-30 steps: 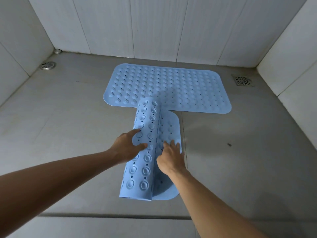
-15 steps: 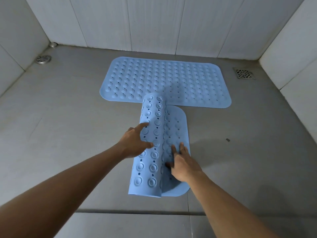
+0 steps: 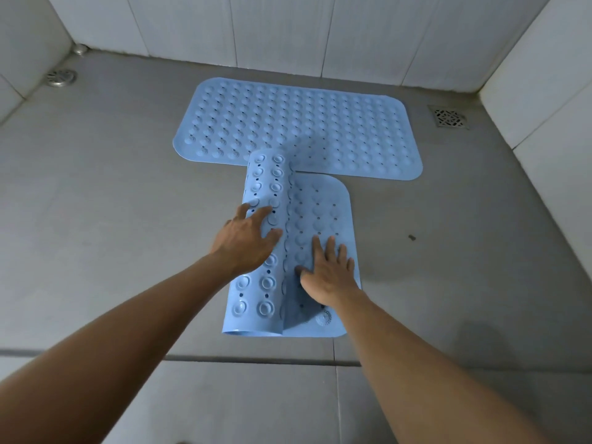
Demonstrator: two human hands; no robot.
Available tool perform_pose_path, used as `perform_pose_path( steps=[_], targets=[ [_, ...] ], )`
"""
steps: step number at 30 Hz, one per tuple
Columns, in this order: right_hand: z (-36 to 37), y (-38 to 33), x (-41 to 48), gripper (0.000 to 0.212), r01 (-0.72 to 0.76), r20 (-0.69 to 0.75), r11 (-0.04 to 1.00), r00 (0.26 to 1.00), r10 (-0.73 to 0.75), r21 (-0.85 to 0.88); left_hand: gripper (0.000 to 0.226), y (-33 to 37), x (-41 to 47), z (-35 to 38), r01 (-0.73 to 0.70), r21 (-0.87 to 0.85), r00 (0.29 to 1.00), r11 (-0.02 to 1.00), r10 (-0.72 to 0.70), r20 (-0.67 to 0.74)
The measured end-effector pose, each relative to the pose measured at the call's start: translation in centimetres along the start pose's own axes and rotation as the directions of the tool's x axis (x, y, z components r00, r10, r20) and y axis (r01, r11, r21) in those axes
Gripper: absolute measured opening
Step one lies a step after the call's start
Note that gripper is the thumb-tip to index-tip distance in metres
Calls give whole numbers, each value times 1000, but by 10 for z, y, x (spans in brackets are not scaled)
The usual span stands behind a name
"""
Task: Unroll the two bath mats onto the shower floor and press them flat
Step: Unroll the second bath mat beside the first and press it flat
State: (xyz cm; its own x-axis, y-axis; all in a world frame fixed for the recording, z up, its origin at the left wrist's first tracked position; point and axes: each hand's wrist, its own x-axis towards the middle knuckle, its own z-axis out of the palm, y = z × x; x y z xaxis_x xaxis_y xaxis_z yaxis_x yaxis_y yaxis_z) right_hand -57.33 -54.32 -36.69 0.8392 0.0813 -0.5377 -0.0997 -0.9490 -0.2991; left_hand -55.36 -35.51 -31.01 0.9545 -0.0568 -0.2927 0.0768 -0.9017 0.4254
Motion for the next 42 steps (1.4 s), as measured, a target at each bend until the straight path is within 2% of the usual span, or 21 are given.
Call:
perform_pose_path(
  steps=[4,6,9,12,15,17,20,24,29,33,36,37,39,42],
  targets=[
    [3,14,2,102,16,13,998,1000,-15,-60,74,-1,-2,4,-19,-45,999,999,17,-51],
    [3,18,2,104,-3,9,998,1000,3,-62,76,-1,2,2,-1,-86,1000,996,-1,-26],
    [2,27,-1,105,-32,3,998,999,33,-57,79,0,6,-4,33,-45,999,998,-31,30],
    [-2,32,-3,103,-49,-10,998,999,49,-42,76,-1,10,-12,98,-41,994,994,-96,48],
    [-3,17,-1,98,-44,-65,997,997,40,-57,65,0,11,-12,76,11,997,997,-76,5],
    [-1,4,4,92,-2,-84,998,996,-4,-65,72,1,8,-7,102,31,994,994,-101,-33],
    [3,-2,13,83,-37,-71,999,997,36,-14,93,1,6,-4,100,61,994,993,-97,-51],
    [8,16,16,87,-44,-103,995,994,34,-95,91,-4,9,-6,89,-15,994,996,-90,-56],
    [-4,42,16,87,-94,-85,991,993,86,-96,81,-5,10,-3,88,-48,995,995,-90,-46],
    [-9,27,15,83,-110,-154,988,984,93,-110,73,-4,18,-1,-29,83,999,996,32,-27],
    [-1,-2,16,78,-20,-148,994,989,4,-108,67,-3,20,-1,-122,174,991,977,130,-32],
    [3,-7,16,75,-12,-126,996,992,1,-83,64,-5,22,1,-120,181,991,976,128,-35],
    [12,-8,20,71,-24,-114,998,993,18,-56,76,-8,24,4,-68,206,996,976,79,-46],
    [18,3,22,73,-4,-132,994,991,-11,-107,82,-15,19,9,-4,208,1000,978,7,-14]
  ],
)
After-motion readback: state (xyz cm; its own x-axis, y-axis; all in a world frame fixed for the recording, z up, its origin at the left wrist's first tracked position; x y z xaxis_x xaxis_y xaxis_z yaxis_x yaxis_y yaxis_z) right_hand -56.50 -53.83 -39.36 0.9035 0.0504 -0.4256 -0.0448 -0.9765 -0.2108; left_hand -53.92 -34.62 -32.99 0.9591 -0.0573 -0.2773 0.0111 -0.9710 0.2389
